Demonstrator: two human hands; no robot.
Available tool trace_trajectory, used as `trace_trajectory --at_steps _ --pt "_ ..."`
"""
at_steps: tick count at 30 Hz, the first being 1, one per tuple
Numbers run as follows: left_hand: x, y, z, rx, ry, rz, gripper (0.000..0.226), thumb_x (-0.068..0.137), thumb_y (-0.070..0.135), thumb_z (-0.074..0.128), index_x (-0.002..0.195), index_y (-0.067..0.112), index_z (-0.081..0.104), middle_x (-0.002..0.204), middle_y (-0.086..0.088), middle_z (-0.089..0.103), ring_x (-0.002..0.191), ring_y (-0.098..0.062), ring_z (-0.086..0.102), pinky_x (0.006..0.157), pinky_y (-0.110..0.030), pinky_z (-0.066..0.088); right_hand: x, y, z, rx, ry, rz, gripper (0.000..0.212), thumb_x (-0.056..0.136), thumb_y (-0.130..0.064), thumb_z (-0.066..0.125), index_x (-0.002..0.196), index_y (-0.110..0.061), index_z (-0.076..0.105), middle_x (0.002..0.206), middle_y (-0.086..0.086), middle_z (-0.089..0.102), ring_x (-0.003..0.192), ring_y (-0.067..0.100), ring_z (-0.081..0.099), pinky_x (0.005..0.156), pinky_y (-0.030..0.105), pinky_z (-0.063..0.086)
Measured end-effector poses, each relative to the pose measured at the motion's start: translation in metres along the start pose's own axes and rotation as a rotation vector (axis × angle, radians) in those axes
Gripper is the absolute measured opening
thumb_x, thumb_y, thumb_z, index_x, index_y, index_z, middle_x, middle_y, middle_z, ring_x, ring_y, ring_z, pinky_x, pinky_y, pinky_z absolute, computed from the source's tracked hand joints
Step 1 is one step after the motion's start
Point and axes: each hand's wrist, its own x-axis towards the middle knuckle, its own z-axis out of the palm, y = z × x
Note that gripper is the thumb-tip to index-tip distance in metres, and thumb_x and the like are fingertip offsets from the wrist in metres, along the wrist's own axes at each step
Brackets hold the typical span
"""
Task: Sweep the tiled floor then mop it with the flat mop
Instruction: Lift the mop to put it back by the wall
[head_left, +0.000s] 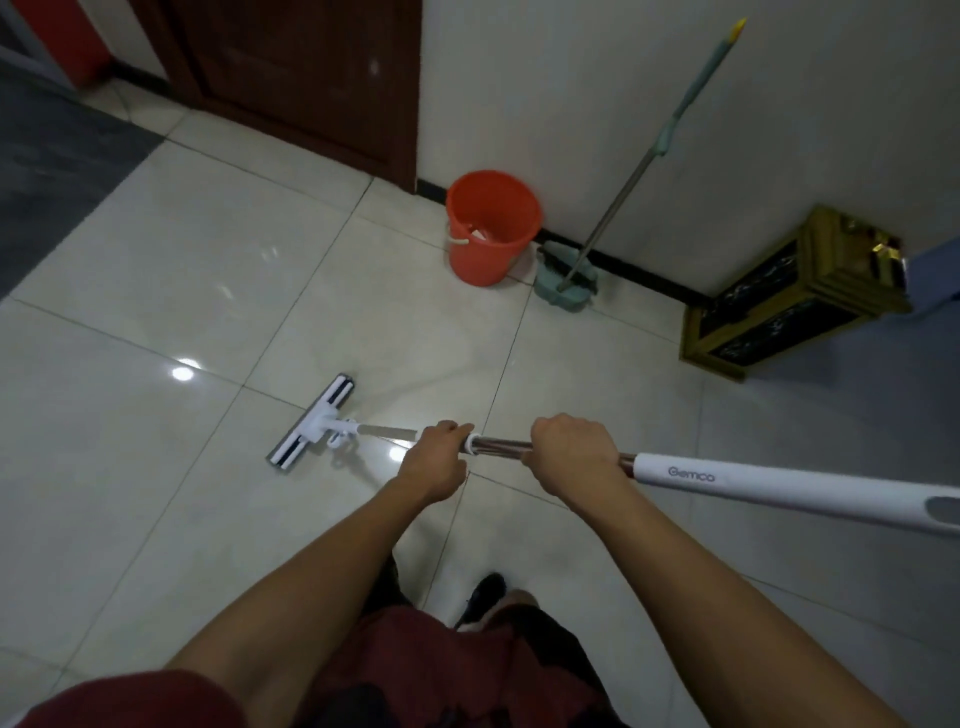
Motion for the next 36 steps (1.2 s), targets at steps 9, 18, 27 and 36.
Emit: trace_trajectory --at_steps 9,18,27,36 --pt "0.087 0.017 -0.047 -0.111 -0.020 0.048 0.020 0.095 0.012 0.059 0.113 0.020 0.063 0.106 -0.005 0.067 0.098 -0.028 0.062 0.086 -0.045 0.051 0.077 0.038 -0.068 -0.121 0.070 -0.100 0.022 0.094 -0.024 0.062 0.115 -0.016 0.061 0.109 0.004 0.065 0.093 0.022 0.065 0.067 0.031 0.040" --pt "0.182 0.044 -0.097 0.037 0.054 -0.126 0.023 0.099 0.028 0.056 0.119 0.017 0.052 0.113 -0.008 0.060 0.101 -0.031 0.059 0.083 -0.042 0.049 0.180 0.073 -0.149 -0.165 0.191 -0.251 0.026 0.091 -0.012 0.060 0.117 -0.017 0.062 0.113 0.004 0.065 0.101 0.025 0.066 0.070 0.033 0.039" --pt "0.240 0.037 -0.160 -0.289 0.305 -0.207 0.020 0.093 0.021 0.068 0.113 0.017 0.065 0.099 -0.005 0.068 0.089 -0.025 0.060 0.077 -0.036 0.047 0.268 0.062 -0.245 -0.294 0.359 -0.483 0.025 0.092 -0.012 0.061 0.117 -0.016 0.062 0.112 0.004 0.066 0.099 0.024 0.067 0.068 0.032 0.039" --pt "0.316 0.003 -0.248 -0.244 0.470 -0.220 0.015 0.092 0.034 0.067 0.104 0.025 0.062 0.086 0.005 0.066 0.080 -0.025 0.062 0.066 -0.034 0.041 0.369 0.015 -0.347 -0.476 0.473 -0.608 0.023 0.091 -0.016 0.062 0.113 -0.021 0.062 0.105 0.000 0.067 0.092 0.020 0.067 0.066 0.030 0.038"
